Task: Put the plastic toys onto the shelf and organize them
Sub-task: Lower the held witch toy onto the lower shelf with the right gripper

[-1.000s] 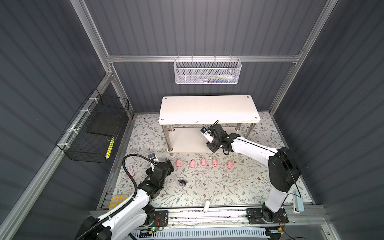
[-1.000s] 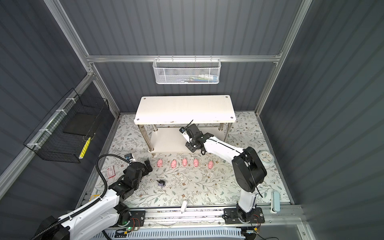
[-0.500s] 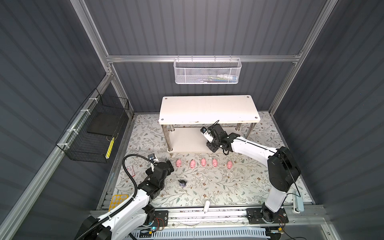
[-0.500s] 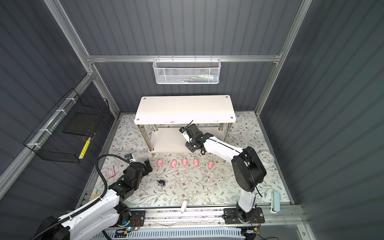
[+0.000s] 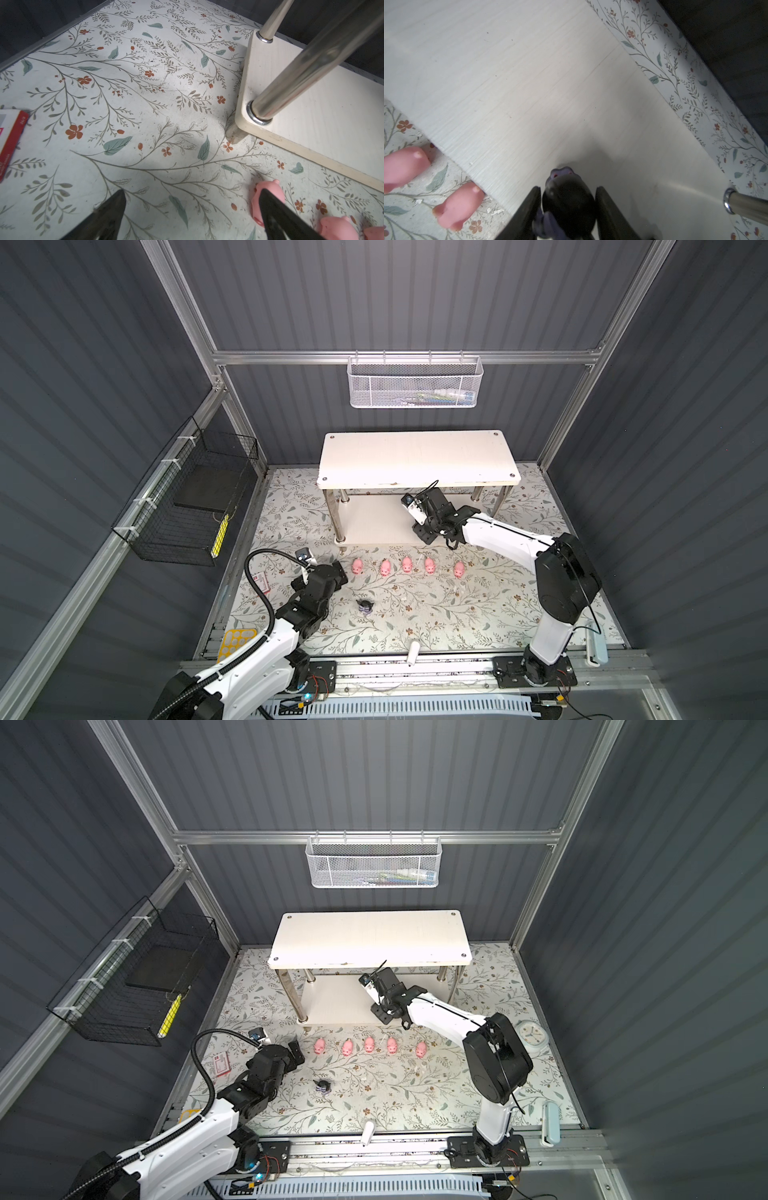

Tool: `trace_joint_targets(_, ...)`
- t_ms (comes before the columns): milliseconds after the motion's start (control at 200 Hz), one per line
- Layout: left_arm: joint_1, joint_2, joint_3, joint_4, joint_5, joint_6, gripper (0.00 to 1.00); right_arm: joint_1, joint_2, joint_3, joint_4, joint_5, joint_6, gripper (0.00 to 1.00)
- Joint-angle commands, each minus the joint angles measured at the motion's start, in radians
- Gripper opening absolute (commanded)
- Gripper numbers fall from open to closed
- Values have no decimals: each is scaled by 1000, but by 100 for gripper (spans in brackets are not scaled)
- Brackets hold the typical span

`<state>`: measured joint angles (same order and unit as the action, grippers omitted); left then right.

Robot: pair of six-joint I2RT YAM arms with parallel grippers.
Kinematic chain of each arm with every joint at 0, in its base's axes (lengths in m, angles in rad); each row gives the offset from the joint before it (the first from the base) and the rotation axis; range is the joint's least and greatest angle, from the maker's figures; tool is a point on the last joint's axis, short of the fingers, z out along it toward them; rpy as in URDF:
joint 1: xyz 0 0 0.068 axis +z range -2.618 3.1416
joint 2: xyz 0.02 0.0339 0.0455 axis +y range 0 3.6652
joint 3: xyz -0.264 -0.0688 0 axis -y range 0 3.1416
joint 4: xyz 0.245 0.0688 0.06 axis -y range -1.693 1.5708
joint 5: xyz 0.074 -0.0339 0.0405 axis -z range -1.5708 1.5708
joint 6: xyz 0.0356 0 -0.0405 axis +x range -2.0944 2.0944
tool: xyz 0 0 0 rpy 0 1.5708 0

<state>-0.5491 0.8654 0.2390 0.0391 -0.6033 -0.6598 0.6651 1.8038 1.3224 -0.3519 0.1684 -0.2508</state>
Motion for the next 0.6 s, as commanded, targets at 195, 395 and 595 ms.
trace_joint_targets(195,-2,-9,-7,-8,-16,-9,100,-14,6,9,5,3,2,43)
trace_joint_targets(395,-1,-6,-6,-8,-16,-8,100,-21,0,-3,12,8,5,47)
trace_joint_targets(595,-1,-3,-6,-7,-17,-9,100,-22,-9,-3,19,10,5,50)
